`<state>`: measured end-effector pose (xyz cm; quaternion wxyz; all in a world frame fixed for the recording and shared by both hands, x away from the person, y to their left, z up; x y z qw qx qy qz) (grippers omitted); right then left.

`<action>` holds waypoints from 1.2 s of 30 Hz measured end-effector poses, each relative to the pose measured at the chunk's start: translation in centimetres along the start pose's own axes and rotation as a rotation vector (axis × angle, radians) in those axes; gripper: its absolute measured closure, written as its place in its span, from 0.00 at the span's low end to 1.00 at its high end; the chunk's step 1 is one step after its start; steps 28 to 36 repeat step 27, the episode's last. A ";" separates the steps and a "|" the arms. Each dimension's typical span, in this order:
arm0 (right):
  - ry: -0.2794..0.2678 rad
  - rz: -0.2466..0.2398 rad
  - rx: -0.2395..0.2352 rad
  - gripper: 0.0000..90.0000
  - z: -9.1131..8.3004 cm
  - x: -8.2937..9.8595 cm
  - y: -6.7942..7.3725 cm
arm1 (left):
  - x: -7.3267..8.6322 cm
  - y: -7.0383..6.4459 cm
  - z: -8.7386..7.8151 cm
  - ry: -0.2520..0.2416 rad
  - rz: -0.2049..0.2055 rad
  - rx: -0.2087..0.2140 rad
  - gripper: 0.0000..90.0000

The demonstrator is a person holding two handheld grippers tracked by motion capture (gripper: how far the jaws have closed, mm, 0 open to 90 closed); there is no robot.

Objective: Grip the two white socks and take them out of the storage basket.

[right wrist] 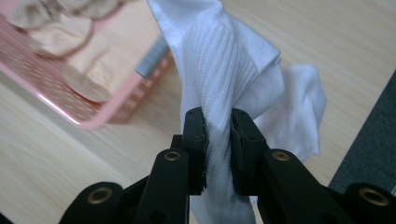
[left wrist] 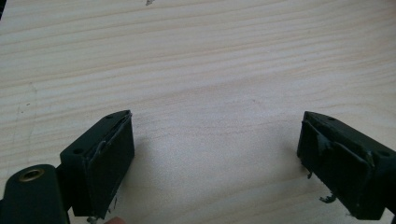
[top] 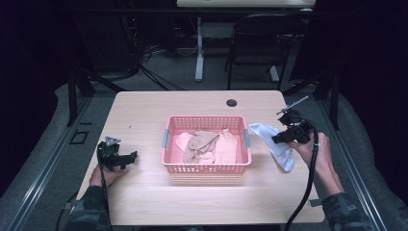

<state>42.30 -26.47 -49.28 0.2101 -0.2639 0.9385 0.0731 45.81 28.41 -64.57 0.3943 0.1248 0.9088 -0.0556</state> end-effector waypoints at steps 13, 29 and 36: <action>0.185 0.095 0.014 0.79 6.2 4.9 -3.1 | 0.0 0.0 0.0 -0.001 0.002 0.001 0.12; -0.085 0.149 -0.051 0.24 1.2 4.2 -4.5 | -0.1 0.0 0.1 -0.002 0.003 0.002 0.12; -0.085 0.149 -0.051 0.24 1.2 4.2 -4.5 | -0.1 0.0 0.1 -0.002 0.003 0.002 0.12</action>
Point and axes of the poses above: each handheld gripper's, and its own axes: z roughly forward along the jaws, x roughly out of its underside, y roughly to its left, the point moved 8 cm from there along z, roughly forward along the jaws
